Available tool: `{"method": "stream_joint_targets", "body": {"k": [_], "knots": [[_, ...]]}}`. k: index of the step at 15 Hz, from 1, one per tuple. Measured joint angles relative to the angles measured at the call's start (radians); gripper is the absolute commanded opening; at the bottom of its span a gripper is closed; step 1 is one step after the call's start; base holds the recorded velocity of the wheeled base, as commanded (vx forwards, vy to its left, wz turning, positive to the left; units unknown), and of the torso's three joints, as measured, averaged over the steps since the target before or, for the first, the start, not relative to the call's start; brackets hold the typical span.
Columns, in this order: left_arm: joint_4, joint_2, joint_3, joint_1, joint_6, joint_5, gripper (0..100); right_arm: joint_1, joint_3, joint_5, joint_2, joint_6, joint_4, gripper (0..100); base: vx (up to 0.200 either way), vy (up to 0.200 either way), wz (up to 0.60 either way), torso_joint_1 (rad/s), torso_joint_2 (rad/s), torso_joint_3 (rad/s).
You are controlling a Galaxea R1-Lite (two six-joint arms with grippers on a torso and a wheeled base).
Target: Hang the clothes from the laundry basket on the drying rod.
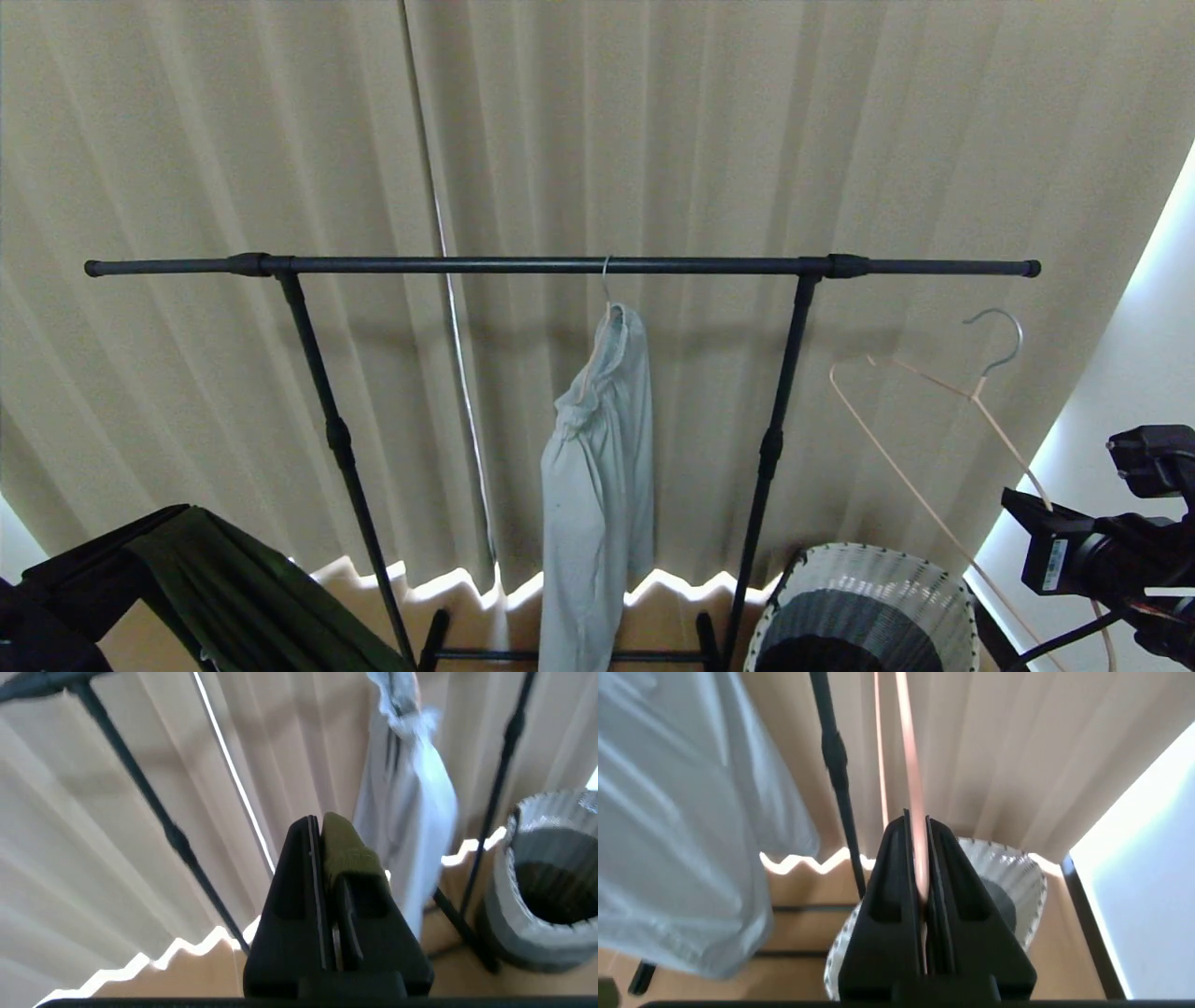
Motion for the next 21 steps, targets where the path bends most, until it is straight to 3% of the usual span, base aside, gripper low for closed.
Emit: {"method": "stream_joint_targets", "body": {"k": [2,7,17,21], "knots": [[0.0,0.0,0.001,0.0,0.0,0.0,0,0.0,0.0,0.0,0.0,0.0,0.0,0,-0.2,0.0,0.0,0.002,0.0,0.0],[-0.003,-0.001,0.002,-0.001,0.0,-0.002,0,0.016,0.008,0.0,-0.007,0.0,-0.002,0,0.0,0.0,0.0,0.0,0.0,0.0],[-0.002,-0.003,0.003,-0.001,0.0,-0.002,0,0.193,0.055,0.006,-0.144,-0.034,0.01,0,0.0,0.0,0.0,0.0,0.0,0.0],[-0.002,-0.005,0.007,-0.001,0.004,-0.002,0,0.213,0.063,0.005,-0.157,-0.034,0.011,0,0.0,0.2,0.0,0.001,0.0,0.004]]}}
